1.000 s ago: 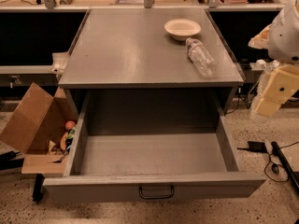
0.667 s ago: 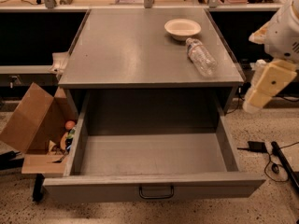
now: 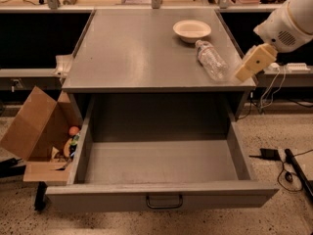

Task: Place water bottle into top drawer

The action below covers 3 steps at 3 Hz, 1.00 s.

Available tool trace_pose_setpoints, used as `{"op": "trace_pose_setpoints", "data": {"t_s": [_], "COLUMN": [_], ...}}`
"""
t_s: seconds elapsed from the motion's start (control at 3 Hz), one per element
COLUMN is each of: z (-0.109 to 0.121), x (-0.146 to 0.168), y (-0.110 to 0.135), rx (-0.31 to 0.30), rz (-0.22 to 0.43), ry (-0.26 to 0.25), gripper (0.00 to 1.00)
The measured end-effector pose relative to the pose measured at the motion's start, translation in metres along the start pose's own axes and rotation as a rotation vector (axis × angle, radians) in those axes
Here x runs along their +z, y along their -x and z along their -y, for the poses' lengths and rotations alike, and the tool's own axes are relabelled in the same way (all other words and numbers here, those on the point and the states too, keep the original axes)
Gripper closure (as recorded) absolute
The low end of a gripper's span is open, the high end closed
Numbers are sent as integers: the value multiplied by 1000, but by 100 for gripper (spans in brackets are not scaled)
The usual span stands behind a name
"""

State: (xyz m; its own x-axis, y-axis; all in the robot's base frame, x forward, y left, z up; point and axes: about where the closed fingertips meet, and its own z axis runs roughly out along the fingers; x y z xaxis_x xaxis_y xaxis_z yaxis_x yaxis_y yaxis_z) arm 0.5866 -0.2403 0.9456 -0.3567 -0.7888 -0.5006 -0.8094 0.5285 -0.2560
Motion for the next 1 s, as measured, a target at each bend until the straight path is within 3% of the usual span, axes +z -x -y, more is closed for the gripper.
{"op": "trace_pose_setpoints", "data": {"t_s": [0.33, 1.0], "z": [22, 28], "x": [36, 48], "y": [16, 18], "rx": [26, 47], "rz": [72, 75], "ry": [45, 54], "gripper": [0, 0]}}
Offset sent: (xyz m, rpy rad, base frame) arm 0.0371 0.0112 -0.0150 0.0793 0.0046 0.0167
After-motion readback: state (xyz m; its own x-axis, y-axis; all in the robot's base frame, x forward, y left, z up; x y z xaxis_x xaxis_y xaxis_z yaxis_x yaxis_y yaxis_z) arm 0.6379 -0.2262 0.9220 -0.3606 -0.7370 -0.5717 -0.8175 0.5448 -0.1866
